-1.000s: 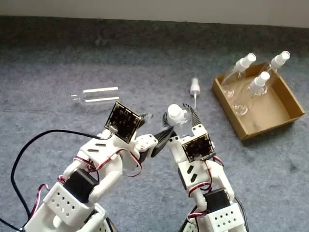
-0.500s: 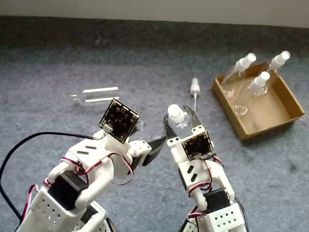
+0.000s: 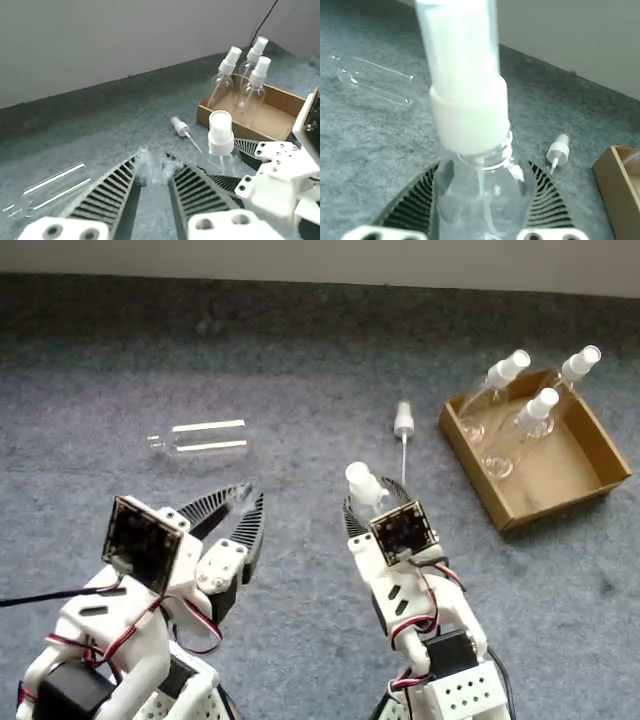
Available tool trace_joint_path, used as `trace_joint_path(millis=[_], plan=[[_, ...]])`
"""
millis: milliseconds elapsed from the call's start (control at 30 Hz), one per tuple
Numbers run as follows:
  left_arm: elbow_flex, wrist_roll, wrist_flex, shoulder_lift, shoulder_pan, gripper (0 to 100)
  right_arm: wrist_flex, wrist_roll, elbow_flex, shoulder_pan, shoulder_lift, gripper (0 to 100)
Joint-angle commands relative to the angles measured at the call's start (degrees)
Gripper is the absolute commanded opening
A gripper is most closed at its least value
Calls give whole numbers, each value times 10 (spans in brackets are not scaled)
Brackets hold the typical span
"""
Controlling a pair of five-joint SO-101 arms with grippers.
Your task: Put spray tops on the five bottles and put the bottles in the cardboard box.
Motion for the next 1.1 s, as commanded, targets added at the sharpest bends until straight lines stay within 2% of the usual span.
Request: trace_joint_path(millis=[0,133,400,533,933,1000,1067], plan=[[22,-6,21,-40,-69,6,22,2,43,36,-6,77],[52,-6,32,-66,-130,6,22,2,29,64,-6,77],[145,-6,30,-143,-182,6,26,-9,-28,117,0,77],[186,-6,31,-188,-196,6,95,-43,-89,131,0,77],[305,-4,27,-188,-232,9,243,-41,-272,133,0,77],[326,-4,26,-188,-230,10,255,-25,-289,133,-1,77],[338,-4,26,-188,-230,10,259,24,-301,134,-5,77]])
